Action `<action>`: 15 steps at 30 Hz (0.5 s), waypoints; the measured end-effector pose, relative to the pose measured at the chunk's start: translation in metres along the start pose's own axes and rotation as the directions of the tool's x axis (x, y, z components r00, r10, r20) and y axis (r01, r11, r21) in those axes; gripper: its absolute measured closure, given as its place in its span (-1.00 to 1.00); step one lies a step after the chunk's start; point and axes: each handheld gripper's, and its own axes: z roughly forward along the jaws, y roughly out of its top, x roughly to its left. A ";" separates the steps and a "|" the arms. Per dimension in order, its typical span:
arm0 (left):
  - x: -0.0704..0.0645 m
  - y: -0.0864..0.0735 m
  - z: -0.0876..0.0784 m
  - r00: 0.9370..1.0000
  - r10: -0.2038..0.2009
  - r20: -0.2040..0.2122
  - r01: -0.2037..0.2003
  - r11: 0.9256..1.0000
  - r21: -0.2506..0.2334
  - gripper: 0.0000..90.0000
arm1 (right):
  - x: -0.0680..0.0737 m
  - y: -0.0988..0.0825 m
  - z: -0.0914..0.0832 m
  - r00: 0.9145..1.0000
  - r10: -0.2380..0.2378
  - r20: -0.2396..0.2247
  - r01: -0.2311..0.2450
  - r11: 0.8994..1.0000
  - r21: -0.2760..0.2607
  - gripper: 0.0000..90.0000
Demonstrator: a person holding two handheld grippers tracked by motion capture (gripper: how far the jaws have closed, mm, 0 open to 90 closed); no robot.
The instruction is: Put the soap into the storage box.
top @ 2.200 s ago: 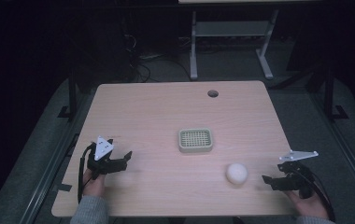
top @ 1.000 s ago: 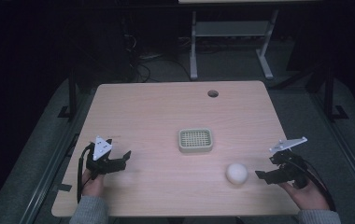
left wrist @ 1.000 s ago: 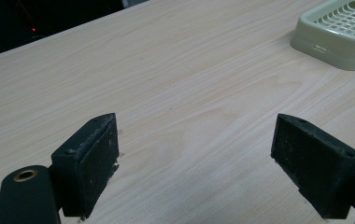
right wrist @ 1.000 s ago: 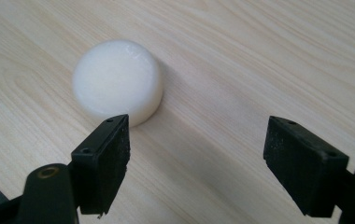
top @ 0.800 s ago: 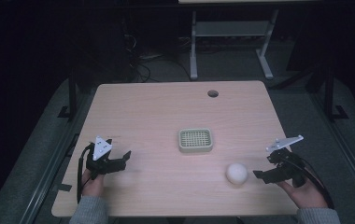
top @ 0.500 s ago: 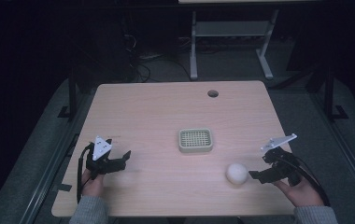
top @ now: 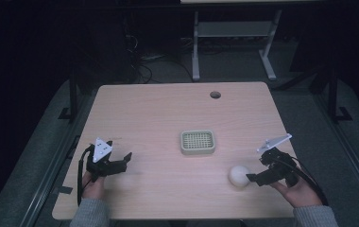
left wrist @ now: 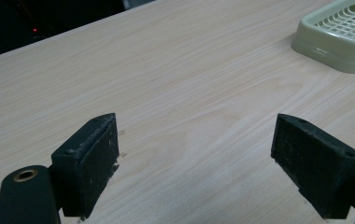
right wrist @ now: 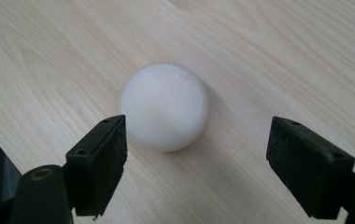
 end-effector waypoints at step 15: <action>0.001 0.000 -0.001 1.000 -0.007 0.000 0.007 1.000 -0.006 -0.67 | 0.008 0.014 0.006 0.999 -0.039 -0.024 0.039 0.999 0.020 -0.58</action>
